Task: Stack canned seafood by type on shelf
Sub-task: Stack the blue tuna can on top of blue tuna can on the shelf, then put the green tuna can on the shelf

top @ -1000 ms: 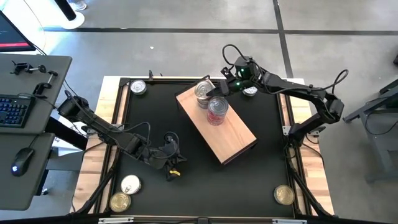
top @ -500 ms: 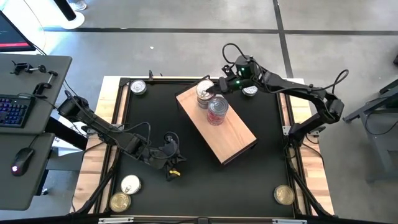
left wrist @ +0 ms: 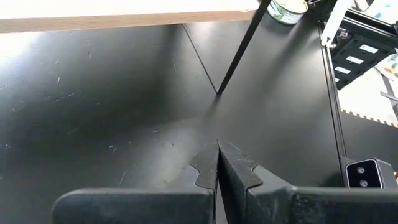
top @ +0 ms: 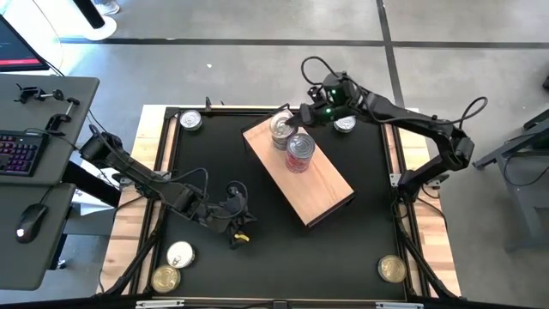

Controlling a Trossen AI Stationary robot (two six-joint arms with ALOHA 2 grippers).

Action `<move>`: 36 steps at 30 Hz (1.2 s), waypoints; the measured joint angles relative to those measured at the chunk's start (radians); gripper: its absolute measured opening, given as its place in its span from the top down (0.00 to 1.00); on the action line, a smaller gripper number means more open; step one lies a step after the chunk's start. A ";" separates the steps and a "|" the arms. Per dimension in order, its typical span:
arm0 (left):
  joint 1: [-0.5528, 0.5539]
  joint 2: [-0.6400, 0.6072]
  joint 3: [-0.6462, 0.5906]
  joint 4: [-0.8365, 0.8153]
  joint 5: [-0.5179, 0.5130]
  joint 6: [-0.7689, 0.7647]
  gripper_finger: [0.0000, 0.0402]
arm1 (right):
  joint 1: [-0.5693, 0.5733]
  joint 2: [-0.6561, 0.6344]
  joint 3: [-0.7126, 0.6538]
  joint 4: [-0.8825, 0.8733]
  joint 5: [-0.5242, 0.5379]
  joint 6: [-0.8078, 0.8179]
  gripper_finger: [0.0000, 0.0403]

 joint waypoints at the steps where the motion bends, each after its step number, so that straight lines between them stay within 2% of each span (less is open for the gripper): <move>1: 0.000 0.000 0.000 0.000 0.000 0.000 1.00 | 0.000 0.000 0.000 -0.009 0.013 -0.007 0.30; 7: 0.000 0.000 0.000 0.000 0.000 0.000 1.00 | -0.002 0.001 0.000 0.013 0.076 -0.003 0.30; 15: 0.000 0.000 0.000 -0.001 0.000 0.000 1.00 | 0.007 0.001 0.000 -0.019 0.091 0.030 0.30; 20: 0.000 0.000 0.000 -0.001 0.001 0.009 1.00 | 0.033 0.001 0.000 -0.023 0.196 0.044 0.30; 27: 0.000 0.000 0.000 -0.001 0.001 0.017 1.00 | 0.054 0.001 0.000 0.031 0.212 0.082 0.30; 31: 0.000 0.000 0.000 -0.001 0.001 0.017 1.00 | 0.054 0.001 0.000 0.017 0.287 0.090 0.30; 36: 0.000 0.000 0.000 -0.014 0.003 0.017 1.00 | 0.053 0.001 0.001 0.032 0.328 0.094 0.30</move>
